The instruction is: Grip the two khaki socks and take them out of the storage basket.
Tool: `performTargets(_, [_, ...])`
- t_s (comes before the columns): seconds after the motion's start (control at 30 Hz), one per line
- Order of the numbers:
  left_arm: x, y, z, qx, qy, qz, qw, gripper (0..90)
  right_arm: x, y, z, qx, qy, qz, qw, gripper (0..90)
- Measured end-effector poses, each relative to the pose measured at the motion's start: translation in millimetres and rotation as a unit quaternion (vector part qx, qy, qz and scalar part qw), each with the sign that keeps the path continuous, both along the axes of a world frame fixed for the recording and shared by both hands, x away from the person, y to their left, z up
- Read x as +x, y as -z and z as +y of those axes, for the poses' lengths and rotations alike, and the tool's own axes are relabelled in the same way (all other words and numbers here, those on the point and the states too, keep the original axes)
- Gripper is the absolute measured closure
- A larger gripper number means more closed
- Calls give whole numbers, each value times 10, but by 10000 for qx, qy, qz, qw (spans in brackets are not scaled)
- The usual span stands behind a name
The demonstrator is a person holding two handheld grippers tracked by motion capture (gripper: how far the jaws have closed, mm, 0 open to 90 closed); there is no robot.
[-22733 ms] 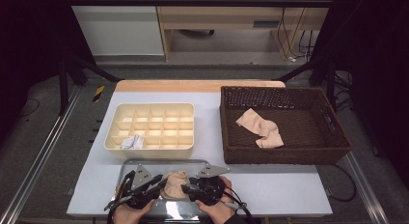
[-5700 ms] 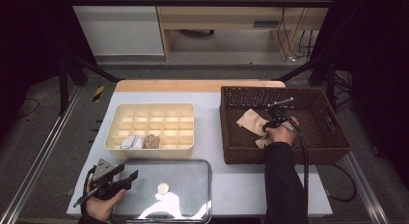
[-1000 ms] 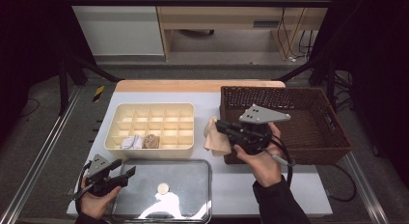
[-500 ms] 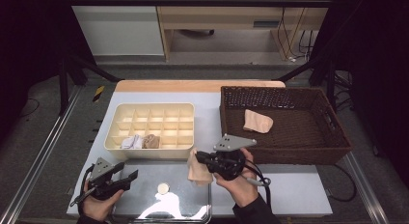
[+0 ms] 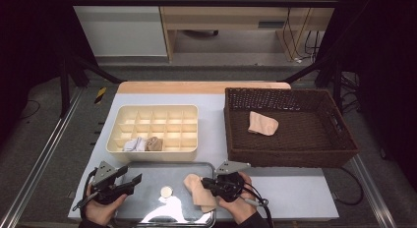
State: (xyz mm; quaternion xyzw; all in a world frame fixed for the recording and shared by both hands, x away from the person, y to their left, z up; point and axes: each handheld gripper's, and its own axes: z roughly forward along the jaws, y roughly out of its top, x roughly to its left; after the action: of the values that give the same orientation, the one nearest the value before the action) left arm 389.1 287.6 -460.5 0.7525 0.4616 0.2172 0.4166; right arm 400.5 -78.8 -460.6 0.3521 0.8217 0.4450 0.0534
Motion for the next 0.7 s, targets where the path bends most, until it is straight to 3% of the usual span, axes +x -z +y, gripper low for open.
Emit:
performTargets(0.17, [2,1,-5,-9,17,-3,10000,354,-5,160,45,-148,-10,63,9999,801])
performTargets(0.3, [3,0,-12,4,40,3,10000,354,-3,144,41,-102,1,-14,9999,728])
performTargets(0.7, [0,8,-38,-14,36,26,10000,354,76,-299,-188,347,382,-451,9976,708])
